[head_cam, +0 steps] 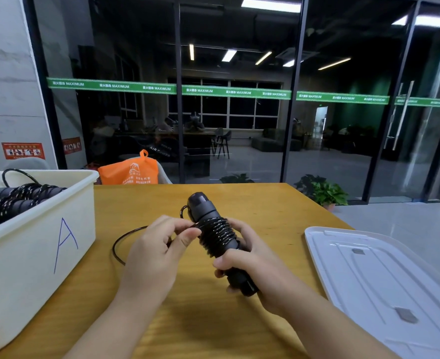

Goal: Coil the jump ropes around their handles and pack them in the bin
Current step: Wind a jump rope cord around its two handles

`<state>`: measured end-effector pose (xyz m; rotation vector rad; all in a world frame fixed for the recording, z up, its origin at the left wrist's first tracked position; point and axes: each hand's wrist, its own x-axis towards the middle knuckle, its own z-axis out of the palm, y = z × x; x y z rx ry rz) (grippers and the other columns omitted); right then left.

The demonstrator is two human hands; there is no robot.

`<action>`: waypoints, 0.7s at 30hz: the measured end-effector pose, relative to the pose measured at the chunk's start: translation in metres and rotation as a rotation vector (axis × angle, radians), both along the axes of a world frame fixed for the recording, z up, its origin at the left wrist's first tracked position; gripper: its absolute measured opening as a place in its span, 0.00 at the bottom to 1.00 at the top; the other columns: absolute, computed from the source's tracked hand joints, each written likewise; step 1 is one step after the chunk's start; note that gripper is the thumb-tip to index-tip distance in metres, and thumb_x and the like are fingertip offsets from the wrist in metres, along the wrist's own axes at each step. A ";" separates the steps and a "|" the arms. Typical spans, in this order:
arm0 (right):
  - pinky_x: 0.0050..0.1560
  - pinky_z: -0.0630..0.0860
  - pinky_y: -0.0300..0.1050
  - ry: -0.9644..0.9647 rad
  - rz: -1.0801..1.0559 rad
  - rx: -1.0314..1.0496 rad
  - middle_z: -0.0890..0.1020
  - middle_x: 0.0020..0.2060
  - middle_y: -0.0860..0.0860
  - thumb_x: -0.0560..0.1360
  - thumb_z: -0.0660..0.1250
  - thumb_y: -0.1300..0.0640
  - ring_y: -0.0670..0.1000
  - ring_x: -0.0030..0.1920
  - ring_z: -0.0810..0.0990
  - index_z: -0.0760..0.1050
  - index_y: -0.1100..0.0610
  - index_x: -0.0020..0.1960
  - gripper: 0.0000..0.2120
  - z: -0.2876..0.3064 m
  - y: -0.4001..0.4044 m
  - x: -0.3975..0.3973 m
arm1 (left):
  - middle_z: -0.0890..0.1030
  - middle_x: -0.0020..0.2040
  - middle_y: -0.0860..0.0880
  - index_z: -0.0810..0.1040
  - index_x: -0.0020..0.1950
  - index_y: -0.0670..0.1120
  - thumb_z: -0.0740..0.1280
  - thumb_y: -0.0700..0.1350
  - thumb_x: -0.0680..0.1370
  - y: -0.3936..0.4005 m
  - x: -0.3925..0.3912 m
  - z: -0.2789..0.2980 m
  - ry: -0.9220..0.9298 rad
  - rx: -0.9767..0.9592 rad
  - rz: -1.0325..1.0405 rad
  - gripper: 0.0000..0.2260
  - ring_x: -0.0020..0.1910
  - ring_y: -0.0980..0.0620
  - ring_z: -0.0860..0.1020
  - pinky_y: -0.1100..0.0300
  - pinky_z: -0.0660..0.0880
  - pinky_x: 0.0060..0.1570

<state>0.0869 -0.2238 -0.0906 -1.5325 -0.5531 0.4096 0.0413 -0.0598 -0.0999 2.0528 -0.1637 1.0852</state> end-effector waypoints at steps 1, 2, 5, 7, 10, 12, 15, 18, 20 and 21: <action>0.32 0.74 0.44 0.034 0.020 0.028 0.80 0.48 0.53 0.57 0.71 0.58 0.51 0.39 0.81 0.71 0.45 0.64 0.35 0.000 0.000 0.000 | 0.76 0.37 0.51 0.75 0.39 0.54 0.64 0.56 0.73 -0.001 0.000 0.000 0.026 -0.009 0.034 0.07 0.35 0.60 0.73 0.70 0.67 0.34; 0.31 0.74 0.43 0.065 0.046 0.072 0.81 0.48 0.54 0.56 0.72 0.58 0.52 0.39 0.81 0.72 0.47 0.63 0.36 0.000 0.000 0.000 | 0.73 0.33 0.50 0.73 0.39 0.52 0.63 0.58 0.72 -0.001 0.001 0.000 0.063 -0.018 0.066 0.11 0.32 0.60 0.72 0.69 0.66 0.32; 0.29 0.73 0.42 0.157 0.166 0.239 0.81 0.47 0.55 0.54 0.71 0.54 0.54 0.38 0.81 0.73 0.55 0.62 0.35 0.000 -0.001 0.001 | 0.74 0.34 0.52 0.69 0.40 0.54 0.59 0.72 0.68 -0.002 0.002 0.000 0.157 -0.087 0.075 0.22 0.32 0.59 0.72 0.67 0.65 0.31; 0.30 0.75 0.42 0.258 0.282 0.304 0.82 0.48 0.56 0.55 0.72 0.53 0.54 0.37 0.81 0.75 0.58 0.60 0.33 0.000 -0.003 0.001 | 0.80 0.40 0.56 0.71 0.44 0.57 0.55 0.81 0.60 -0.003 0.003 0.001 0.168 -0.168 -0.006 0.30 0.40 0.67 0.76 0.73 0.67 0.36; 0.34 0.79 0.44 0.383 0.430 0.360 0.83 0.50 0.58 0.52 0.78 0.51 0.55 0.38 0.83 0.83 0.59 0.53 0.30 -0.001 -0.005 0.001 | 0.81 0.37 0.65 0.76 0.49 0.58 0.55 0.83 0.53 -0.001 0.005 0.002 0.216 -0.283 -0.191 0.38 0.35 0.69 0.76 0.75 0.67 0.33; 0.37 0.80 0.46 0.442 0.472 0.398 0.83 0.52 0.60 0.52 0.78 0.50 0.57 0.40 0.83 0.83 0.60 0.53 0.31 -0.003 -0.006 0.003 | 0.79 0.32 0.58 0.81 0.49 0.56 0.60 0.81 0.55 -0.002 0.003 0.004 0.267 -0.340 -0.291 0.37 0.24 0.62 0.70 0.72 0.64 0.26; 0.39 0.80 0.47 0.493 0.466 0.407 0.82 0.54 0.63 0.56 0.76 0.50 0.56 0.43 0.83 0.83 0.60 0.55 0.29 -0.003 -0.007 0.003 | 0.79 0.31 0.51 0.81 0.48 0.51 0.64 0.66 0.68 -0.007 -0.004 0.011 0.313 -0.488 -0.385 0.21 0.22 0.59 0.69 0.71 0.63 0.23; 0.38 0.79 0.46 0.392 0.339 0.329 0.83 0.51 0.61 0.61 0.69 0.50 0.55 0.41 0.82 0.83 0.58 0.53 0.23 0.002 -0.005 0.001 | 0.76 0.24 0.58 0.79 0.49 0.47 0.63 0.53 0.70 -0.009 -0.006 0.014 0.314 -0.529 -0.320 0.14 0.22 0.63 0.72 0.71 0.65 0.27; 0.38 0.78 0.43 0.155 0.100 0.185 0.83 0.51 0.56 0.69 0.68 0.52 0.50 0.40 0.83 0.80 0.50 0.57 0.16 0.003 -0.003 0.003 | 0.73 0.21 0.59 0.79 0.48 0.48 0.65 0.55 0.68 -0.006 -0.003 0.011 0.279 -0.536 -0.209 0.15 0.24 0.61 0.71 0.65 0.64 0.30; 0.38 0.76 0.38 -0.003 -0.038 0.093 0.82 0.52 0.52 0.75 0.66 0.54 0.45 0.41 0.83 0.75 0.43 0.60 0.15 0.002 -0.002 0.005 | 0.74 0.23 0.58 0.80 0.47 0.49 0.67 0.57 0.67 -0.005 -0.002 0.010 0.261 -0.531 -0.153 0.15 0.26 0.59 0.70 0.63 0.64 0.31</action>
